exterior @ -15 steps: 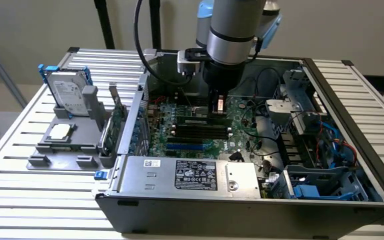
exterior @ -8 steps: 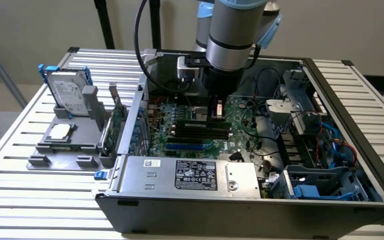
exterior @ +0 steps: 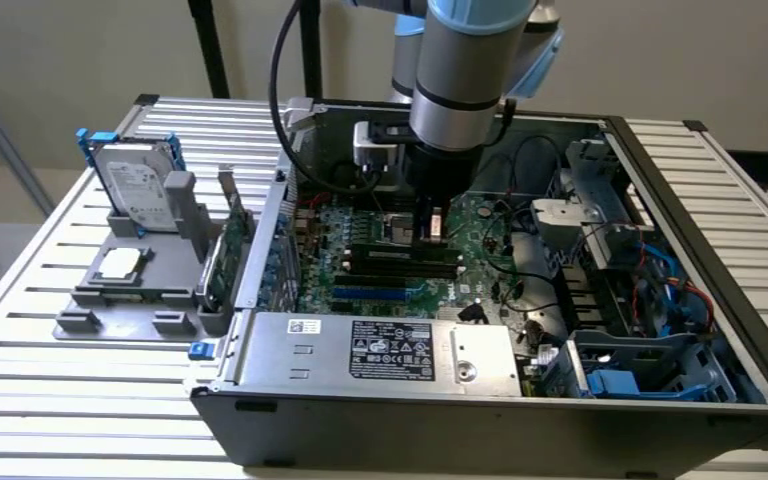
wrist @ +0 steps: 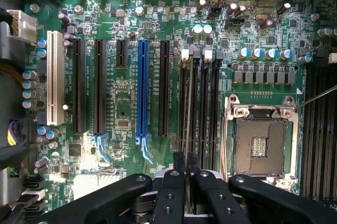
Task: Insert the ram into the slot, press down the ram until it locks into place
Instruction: 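Insert the ram into the slot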
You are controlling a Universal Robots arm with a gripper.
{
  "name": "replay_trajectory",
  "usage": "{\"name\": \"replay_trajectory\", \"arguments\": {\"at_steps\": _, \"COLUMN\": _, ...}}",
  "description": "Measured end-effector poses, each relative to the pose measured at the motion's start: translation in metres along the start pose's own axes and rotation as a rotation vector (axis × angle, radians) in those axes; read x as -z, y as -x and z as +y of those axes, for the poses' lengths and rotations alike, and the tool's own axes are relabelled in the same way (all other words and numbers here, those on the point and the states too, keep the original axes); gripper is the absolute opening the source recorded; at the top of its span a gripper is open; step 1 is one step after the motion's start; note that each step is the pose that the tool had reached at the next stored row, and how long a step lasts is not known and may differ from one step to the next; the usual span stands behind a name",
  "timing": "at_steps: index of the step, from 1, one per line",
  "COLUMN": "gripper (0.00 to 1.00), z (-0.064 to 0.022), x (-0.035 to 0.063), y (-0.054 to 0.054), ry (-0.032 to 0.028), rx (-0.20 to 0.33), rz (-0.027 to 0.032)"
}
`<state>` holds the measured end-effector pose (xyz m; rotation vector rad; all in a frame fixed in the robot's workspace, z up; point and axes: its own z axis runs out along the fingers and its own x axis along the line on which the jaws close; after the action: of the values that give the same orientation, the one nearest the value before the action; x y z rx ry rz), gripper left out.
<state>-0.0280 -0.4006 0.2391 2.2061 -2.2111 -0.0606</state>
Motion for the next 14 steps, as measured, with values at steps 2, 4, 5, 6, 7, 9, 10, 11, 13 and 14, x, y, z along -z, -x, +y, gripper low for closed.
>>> {"name": "replay_trajectory", "arguments": {"at_steps": 2, "gripper": 0.13, "z": 0.0001, "x": -0.0001, "y": 0.0, "ry": 0.0009, "rx": 0.002, "rz": 0.0004}}
{"name": "replay_trajectory", "arguments": {"at_steps": 4, "gripper": 0.13, "z": 0.0001, "x": -0.0002, "y": 0.0, "ry": 0.001, "rx": 0.008, "rz": 0.0005}}
{"name": "replay_trajectory", "arguments": {"at_steps": 5, "gripper": 0.13, "z": 0.0001, "x": -0.0002, "y": 0.0, "ry": 0.001, "rx": 0.012, "rz": 0.0006}}
{"name": "replay_trajectory", "arguments": {"at_steps": 6, "gripper": 0.13, "z": 0.0001, "x": -0.0002, "y": 0.0, "ry": 0.0012, "rx": 0.017, "rz": 0.0008}}
{"name": "replay_trajectory", "arguments": {"at_steps": 7, "gripper": 0.13, "z": 0.0001, "x": -0.0003, "y": 0.0, "ry": 0.0013, "rx": 0.024, "rz": 0.0011}}
{"name": "replay_trajectory", "arguments": {"at_steps": 9, "gripper": 0.13, "z": 0.0001, "x": -0.0005, "y": 0.0, "ry": 0.0013, "rx": 0.033, "rz": 0.0013}}
{"name": "replay_trajectory", "arguments": {"at_steps": 10, "gripper": 0.13, "z": 0.0001, "x": -0.0008, "y": 0.0, "ry": 0.0013, "rx": 0.036, "rz": 0.0013}}
{"name": "replay_trajectory", "arguments": {"at_steps": 11, "gripper": 0.13, "z": 0.0001, "x": -0.0009, "y": 0.0, "ry": 0.0014, "rx": 0.036, "rz": 0.0015}}
{"name": "replay_trajectory", "arguments": {"at_steps": 13, "gripper": 0.13, "z": 0.0001, "x": -0.0012, "y": -0.0001, "ry": 0.0015, "rx": 0.037, "rz": 0.0016}}
{"name": "replay_trajectory", "arguments": {"at_steps": 14, "gripper": 0.13, "z": 0.0001, "x": -0.0014, "y": -0.0001, "ry": 0.0015, "rx": 0.036, "rz": 0.0015}}
